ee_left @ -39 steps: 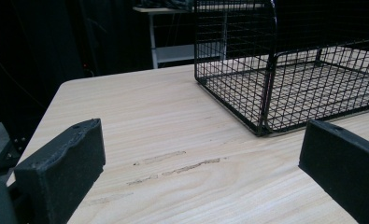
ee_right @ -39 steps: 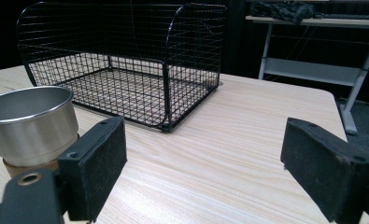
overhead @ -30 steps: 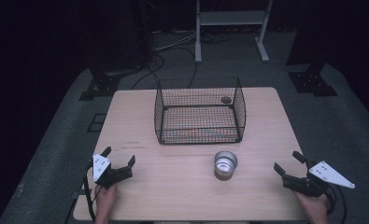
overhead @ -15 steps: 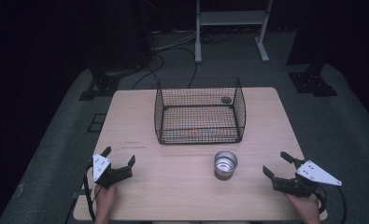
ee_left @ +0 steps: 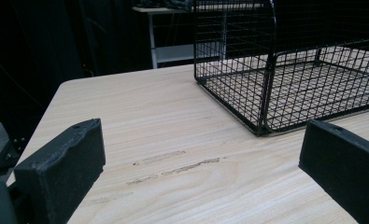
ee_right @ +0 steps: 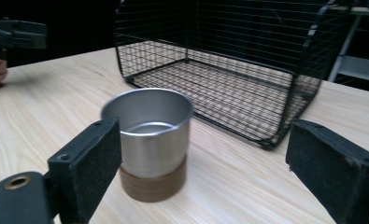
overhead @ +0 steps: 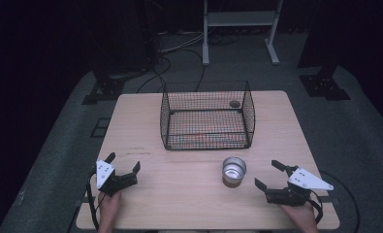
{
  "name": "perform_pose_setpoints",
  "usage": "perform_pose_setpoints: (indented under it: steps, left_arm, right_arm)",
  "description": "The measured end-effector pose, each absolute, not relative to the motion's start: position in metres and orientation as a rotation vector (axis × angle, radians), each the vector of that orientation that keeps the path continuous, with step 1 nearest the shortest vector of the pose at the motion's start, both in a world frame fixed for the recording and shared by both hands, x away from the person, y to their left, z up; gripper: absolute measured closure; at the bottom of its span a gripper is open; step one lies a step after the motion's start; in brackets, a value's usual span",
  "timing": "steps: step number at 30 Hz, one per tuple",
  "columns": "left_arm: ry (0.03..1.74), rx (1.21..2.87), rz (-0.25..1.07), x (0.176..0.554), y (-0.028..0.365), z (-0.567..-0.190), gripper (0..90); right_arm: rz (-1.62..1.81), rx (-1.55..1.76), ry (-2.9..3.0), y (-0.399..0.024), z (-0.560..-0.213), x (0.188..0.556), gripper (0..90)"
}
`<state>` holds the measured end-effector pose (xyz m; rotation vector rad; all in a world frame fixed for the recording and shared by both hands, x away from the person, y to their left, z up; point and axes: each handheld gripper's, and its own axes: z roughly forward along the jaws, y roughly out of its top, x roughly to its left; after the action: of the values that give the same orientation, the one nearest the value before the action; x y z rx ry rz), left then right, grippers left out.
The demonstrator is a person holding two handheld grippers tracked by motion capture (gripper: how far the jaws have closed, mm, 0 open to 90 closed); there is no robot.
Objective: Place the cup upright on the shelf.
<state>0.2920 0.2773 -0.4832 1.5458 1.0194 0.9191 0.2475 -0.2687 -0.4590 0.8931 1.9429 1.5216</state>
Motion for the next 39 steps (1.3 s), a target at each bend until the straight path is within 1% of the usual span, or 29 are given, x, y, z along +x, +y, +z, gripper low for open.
perform_pose_setpoints:
  steps: [12, 19, 29, 39]
  left_arm:
    - [1.019, 1.546, 0.919, 0.292, 0.277, -0.483, 0.0]
    - [1.018, 1.547, 0.919, 0.292, 0.277, -0.483, 0.0]
    - [1.018, 1.546, 0.918, 0.292, 0.277, -0.483, 0.0]
    - [1.015, 1.547, 0.918, 0.292, 0.277, -0.483, 0.0]
  right_arm:
    - [1.542, 0.874, 2.010, -0.241, -0.468, 0.255, 8.6]
    - [1.546, 0.883, 2.038, -0.229, -0.473, 0.260, 2.9]
    - [1.503, 0.899, 2.074, -0.214, -0.480, 0.270, 0.8]
    - [1.498, 0.916, 2.083, -0.202, -0.483, 0.279, 0.8]
